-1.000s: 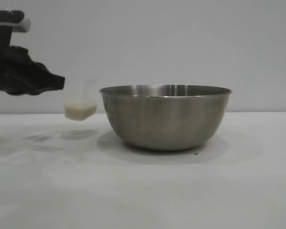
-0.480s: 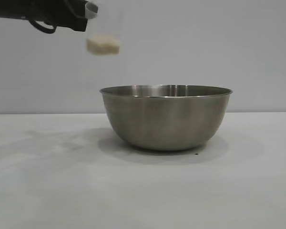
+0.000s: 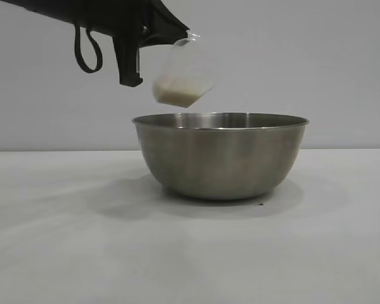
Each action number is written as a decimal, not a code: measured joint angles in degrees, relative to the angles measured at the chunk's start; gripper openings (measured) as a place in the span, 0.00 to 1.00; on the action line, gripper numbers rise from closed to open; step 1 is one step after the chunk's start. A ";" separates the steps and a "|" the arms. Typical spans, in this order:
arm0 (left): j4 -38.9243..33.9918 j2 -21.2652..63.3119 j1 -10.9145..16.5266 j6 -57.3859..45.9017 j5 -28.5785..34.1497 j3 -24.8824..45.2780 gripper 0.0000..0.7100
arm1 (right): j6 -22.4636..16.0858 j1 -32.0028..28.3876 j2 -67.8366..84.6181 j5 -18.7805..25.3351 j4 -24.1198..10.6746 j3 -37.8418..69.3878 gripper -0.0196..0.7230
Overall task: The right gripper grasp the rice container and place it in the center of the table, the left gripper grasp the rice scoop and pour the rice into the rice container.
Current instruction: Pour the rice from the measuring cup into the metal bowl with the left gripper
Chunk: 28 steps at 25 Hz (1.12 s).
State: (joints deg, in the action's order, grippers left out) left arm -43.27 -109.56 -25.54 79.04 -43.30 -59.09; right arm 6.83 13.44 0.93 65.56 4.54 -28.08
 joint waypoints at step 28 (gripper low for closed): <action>8.78 0.00 -2.14 8.58 -3.87 0.00 0.00 | 0.00 0.00 0.00 0.00 0.00 0.00 0.43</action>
State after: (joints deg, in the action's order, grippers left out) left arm -34.49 -109.56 -27.68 87.63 -47.17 -59.09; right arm 6.83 13.44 0.93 65.56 4.54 -28.08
